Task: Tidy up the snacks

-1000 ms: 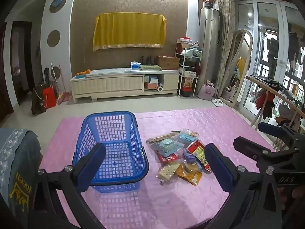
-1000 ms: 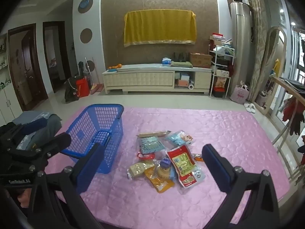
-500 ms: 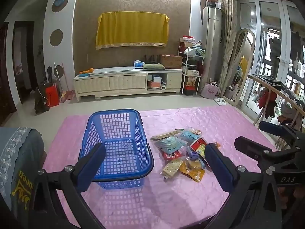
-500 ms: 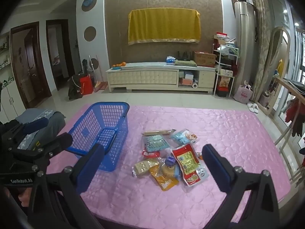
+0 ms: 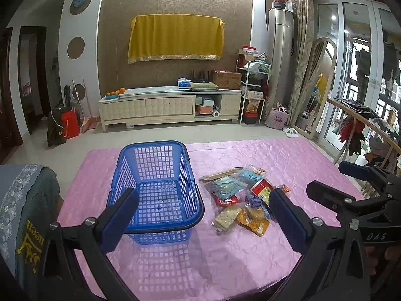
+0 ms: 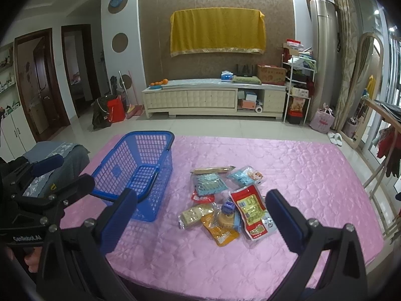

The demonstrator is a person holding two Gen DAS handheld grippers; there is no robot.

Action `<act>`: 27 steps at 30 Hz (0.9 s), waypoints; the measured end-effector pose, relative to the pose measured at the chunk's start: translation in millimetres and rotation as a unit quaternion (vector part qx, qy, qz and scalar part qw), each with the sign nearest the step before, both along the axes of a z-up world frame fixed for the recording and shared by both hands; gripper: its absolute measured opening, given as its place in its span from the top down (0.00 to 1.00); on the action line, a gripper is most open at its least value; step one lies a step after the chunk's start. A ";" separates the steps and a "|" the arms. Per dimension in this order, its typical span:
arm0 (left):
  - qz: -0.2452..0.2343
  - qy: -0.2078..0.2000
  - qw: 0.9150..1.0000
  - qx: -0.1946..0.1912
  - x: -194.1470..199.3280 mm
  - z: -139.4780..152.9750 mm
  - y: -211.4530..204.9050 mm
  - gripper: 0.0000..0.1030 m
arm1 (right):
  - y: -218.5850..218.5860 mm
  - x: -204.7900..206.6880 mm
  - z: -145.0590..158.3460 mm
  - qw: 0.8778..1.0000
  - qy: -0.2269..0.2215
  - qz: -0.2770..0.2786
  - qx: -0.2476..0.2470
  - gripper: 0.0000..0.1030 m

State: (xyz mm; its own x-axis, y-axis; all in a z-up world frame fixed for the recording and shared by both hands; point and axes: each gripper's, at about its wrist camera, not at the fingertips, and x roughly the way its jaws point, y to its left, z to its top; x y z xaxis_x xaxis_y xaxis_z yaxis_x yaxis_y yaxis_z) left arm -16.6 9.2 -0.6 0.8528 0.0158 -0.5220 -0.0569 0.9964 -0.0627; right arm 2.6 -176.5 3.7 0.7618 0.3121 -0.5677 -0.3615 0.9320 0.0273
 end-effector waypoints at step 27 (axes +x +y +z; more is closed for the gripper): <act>0.002 0.005 1.000 0.005 -7.2 0.8 -2.2 0.00 | -0.1 -4.8 0.6 1.000 0.000 0.002 0.003 0.00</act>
